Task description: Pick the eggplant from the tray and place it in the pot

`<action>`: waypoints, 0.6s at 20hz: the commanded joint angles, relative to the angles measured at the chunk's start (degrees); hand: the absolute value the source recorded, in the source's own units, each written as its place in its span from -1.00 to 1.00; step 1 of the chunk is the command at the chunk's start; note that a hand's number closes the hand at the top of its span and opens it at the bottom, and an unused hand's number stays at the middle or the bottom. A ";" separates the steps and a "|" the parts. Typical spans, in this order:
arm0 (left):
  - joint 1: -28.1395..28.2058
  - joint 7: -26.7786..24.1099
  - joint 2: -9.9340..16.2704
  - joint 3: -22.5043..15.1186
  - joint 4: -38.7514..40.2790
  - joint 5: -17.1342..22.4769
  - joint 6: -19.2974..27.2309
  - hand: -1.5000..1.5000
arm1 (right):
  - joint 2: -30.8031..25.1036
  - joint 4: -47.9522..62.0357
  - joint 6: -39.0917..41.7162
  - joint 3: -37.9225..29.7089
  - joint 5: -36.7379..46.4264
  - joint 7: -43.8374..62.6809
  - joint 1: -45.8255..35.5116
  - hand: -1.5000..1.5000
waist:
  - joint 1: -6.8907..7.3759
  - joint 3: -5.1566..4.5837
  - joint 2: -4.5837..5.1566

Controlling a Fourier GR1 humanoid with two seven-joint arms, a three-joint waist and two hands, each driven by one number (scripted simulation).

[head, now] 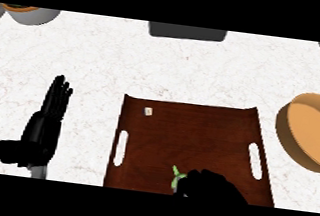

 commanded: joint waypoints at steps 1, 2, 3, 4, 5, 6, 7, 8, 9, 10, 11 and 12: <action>0.96 0.55 0.54 0.40 -1.78 0.64 -0.61 0.00 | -5.13 -15.65 -5.09 0.72 6.63 1.59 6.80 1.00 | 0.34 0.04 0.09; -1.06 0.43 -0.18 0.25 -0.43 0.05 0.05 0.00 | -5.47 -20.15 -3.09 -1.11 6.35 3.56 6.23 1.00 | 0.25 -0.02 0.26; 1.35 -0.48 -0.83 -0.96 -1.26 -0.62 0.32 0.00 | -7.69 -23.17 -4.24 0.09 9.32 3.64 8.75 1.00 | 0.25 0.01 0.11; -1.06 0.97 0.11 0.99 0.18 0.03 0.41 0.00 | -8.32 -23.98 -5.30 -0.46 10.37 4.03 9.03 1.00 | -0.31 0.01 0.12; -0.70 -0.90 0.10 0.83 1.12 0.56 -0.97 0.00 | -7.79 -24.36 -4.21 -2.57 9.70 5.64 7.30 1.00 | 0.27 -0.08 0.29; -0.23 -0.04 0.61 1.31 0.13 0.73 -0.79 0.00 | -11.09 -25.56 -4.33 -5.63 8.77 5.16 7.78 1.00 | -0.04 -0.04 0.18; -1.37 -0.43 -0.99 -0.21 1.98 -0.73 0.27 0.00 | -10.23 -25.19 -3.46 -6.10 9.20 7.38 7.12 1.00 | 0.04 -0.10 0.34; 1.96 0.07 0.71 -0.46 -2.73 0.19 -1.57 0.00 | -9.85 -25.32 -2.96 -6.31 9.56 9.27 7.16 1.00 | 0.99 -0.09 0.16; -1.01 0.43 -1.62 -1.09 0.03 -1.86 1.63 0.00 | -9.95 -25.36 -4.70 -7.65 9.48 9.69 7.70 1.00 | 0.05 -0.07 0.24; 0.23 2.04 0.35 -0.95 -2.63 -0.83 -0.41 0.00 | -11.83 -25.88 -5.01 -10.04 8.68 9.61 8.08 1.00 | 0.30 -0.03 0.14; -1.34 0.36 0.04 0.93 1.07 0.23 -0.66 0.00 | -13.87 -25.20 -6.92 -12.42 7.57 8.26 10.10 1.00 | 0.13 -0.03 0.47; -2.97 0.62 -1.20 -0.22 1.54 -1.07 0.50 0.00 | -12.41 -25.20 -5.73 -13.19 6.96 10.09 8.80 1.00 | 0.62 -0.07 0.58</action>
